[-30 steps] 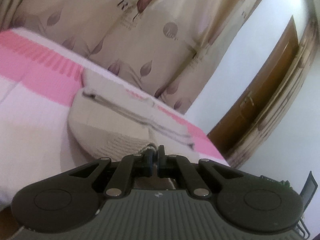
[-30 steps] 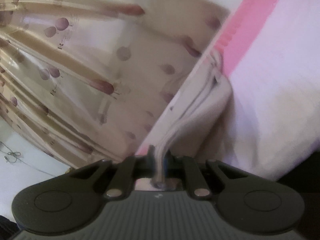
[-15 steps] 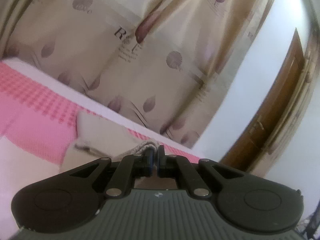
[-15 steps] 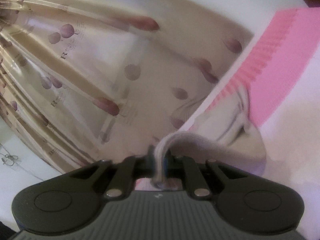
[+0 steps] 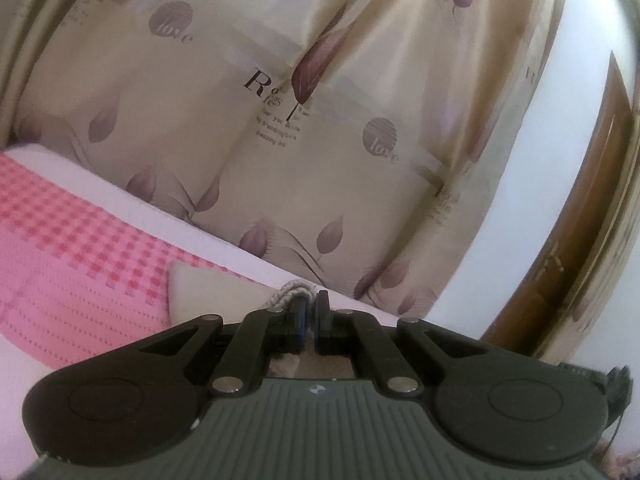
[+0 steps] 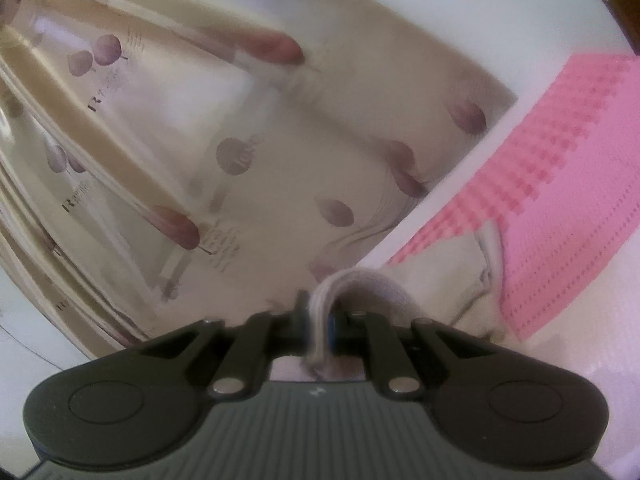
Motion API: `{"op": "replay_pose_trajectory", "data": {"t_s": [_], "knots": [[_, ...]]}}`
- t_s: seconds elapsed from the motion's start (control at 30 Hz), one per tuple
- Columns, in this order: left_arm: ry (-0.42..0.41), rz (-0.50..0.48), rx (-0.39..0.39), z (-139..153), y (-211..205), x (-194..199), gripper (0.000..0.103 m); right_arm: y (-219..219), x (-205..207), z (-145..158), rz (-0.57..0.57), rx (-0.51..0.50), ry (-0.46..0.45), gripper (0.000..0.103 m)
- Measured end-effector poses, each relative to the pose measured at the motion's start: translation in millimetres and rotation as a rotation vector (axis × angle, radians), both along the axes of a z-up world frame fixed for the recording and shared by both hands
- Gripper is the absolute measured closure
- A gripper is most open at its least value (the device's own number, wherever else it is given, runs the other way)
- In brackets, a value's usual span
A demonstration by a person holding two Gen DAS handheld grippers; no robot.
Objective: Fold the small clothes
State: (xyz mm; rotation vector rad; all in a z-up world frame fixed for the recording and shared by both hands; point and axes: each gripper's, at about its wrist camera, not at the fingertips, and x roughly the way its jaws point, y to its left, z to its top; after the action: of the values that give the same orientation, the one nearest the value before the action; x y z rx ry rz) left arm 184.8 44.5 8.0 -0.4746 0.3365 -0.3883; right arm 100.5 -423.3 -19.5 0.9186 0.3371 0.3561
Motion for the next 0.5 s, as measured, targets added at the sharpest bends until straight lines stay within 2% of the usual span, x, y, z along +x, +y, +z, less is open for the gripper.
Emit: {"op": "replay_pose_trajectory", "data": {"t_s": [0.5], "knots": [[0.002, 0.042, 0.061, -9.5, -14.1, 44.4, 0.101, 0.8, 49.8, -17.9, -0.05, -0.015, 0.076, 0.094]]}}
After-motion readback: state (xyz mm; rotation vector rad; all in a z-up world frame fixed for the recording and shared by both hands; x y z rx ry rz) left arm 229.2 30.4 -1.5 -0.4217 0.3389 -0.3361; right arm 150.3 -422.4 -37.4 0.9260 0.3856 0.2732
